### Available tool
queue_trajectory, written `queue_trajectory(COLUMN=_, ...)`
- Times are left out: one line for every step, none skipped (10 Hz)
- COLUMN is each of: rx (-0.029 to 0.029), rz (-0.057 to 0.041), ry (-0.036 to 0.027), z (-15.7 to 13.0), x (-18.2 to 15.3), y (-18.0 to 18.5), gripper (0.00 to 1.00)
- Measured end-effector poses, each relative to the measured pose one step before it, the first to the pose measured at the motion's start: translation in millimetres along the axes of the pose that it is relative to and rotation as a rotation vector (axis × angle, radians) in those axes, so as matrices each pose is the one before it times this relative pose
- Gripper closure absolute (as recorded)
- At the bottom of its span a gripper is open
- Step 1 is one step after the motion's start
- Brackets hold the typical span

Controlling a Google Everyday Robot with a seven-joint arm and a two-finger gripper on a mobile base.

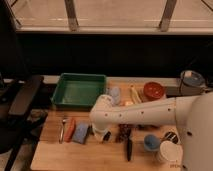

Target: Wipe table surface with eraser

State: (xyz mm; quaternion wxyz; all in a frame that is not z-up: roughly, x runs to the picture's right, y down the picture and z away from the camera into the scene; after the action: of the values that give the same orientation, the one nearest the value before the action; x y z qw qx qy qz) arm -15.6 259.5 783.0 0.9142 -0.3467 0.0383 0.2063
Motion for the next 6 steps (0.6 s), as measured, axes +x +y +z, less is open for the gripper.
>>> queue_trajectory(rx=0.00966, rz=0.03037, ry=-0.00181, z=-5.42, x=15.15, y=-6.28, gripper=1.0)
queue_trajectory(rx=0.00477, rz=0.01474, ry=-0.00224, z=-3.58, x=8.03, y=-8.91, gripper=1.0)
queue_trajectory(rx=0.00187, rz=0.00515, ry=-0.0068, z=-3.18, x=0.84, y=-8.59, gripper=1.0)
queue_trajectory(rx=-0.00102, rz=0.00081, ry=-0.0017, z=-1.58, x=0.63, y=-6.26, gripper=1.0)
queue_trajectory(rx=-0.00094, rz=0.00111, ry=-0.00024, z=-0.17, x=0.45, y=-0.27, gripper=0.97)
queue_trajectory(rx=-0.00167, rz=-0.00032, ry=0.0047, z=0.87, x=1.05, y=0.42, gripper=0.88)
